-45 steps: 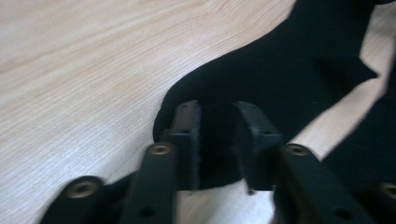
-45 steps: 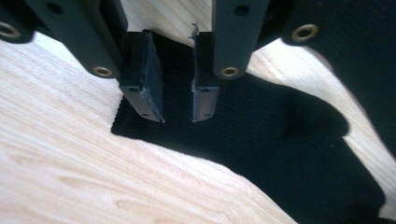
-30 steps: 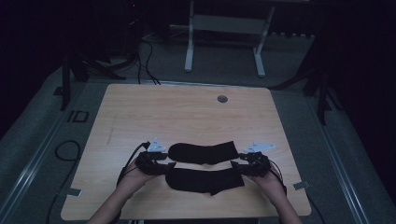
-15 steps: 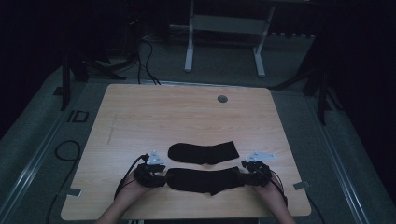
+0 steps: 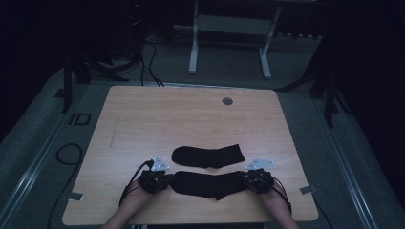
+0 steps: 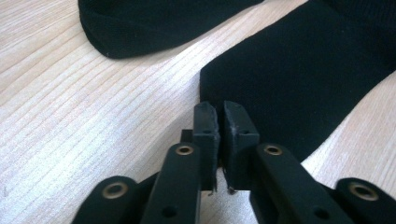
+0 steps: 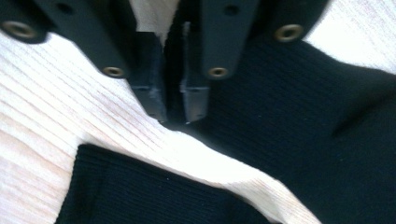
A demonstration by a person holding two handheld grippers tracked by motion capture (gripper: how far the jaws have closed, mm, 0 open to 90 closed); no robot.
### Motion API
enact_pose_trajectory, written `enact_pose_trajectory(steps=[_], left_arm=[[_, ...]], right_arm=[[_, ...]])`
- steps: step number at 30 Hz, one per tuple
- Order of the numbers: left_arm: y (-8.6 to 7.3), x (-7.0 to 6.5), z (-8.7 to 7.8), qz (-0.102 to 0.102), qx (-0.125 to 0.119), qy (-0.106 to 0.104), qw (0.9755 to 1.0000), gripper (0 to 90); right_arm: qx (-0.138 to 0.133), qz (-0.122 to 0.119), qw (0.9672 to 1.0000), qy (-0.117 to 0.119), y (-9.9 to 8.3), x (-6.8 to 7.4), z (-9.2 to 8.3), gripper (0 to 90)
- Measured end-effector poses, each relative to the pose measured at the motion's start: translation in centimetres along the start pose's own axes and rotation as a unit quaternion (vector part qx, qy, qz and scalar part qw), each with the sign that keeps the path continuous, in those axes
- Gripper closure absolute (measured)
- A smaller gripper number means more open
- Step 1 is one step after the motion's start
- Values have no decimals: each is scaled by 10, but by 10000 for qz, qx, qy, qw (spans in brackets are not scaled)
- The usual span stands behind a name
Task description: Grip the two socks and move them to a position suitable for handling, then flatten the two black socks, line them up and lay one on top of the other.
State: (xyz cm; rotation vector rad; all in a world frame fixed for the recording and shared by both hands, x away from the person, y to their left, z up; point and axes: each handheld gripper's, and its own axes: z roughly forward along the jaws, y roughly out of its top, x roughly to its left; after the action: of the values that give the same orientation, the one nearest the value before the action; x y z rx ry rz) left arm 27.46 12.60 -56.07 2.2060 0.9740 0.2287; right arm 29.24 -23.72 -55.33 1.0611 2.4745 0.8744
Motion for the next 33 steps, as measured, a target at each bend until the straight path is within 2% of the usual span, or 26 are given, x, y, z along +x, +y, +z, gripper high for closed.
enact_pose_trajectory(steps=[3, 6, 12, 17, 19, 21, 22, 26, 27, 33], left_arm=[[0, 1, -2, -60, -60, 36, 10000, 866], [5, 4, -13, -82, -183, 70, 9998, 868], [21, 10, -26, -119, -375, 192, 9990, 869], [45, 17, -36, -86, -515, 316, 9981, 869], [53, 20, -36, -77, -535, 348, 9979, 869], [53, 20, -36, -77, -535, 348, 9979, 869], [59, 22, -33, -74, -506, 391, 9979, 870], [64, 27, -27, -162, -459, 398, 9980, 870], [66, 33, -22, -235, -424, 400, 9980, 870], [66, 47, -4, -431, -239, 333, 9982, 869]], right_arm=[[-73, 46, 9999, 74, 2, 1, -2, 838], [-291, 111, 9995, 106, 8, -1, -12, 841], [-577, 181, 9980, 169, 24, -7, -25, 841], [-823, 120, 9965, 46, 45, -17, -37, 841], [-921, 170, 9956, 35, 51, -22, -41, 841], [-967, 182, 9951, -4, 55, -25, -42, 841], [-991, 175, 9949, -49, 61, -29, -43, 841], [-981, 223, 9949, -75, 68, -37, -39, 841], [-966, 260, 9949, -91, 69, -40, -36, 841], [-635, 451, 9969, -86, 71, -53, -3, 840]])
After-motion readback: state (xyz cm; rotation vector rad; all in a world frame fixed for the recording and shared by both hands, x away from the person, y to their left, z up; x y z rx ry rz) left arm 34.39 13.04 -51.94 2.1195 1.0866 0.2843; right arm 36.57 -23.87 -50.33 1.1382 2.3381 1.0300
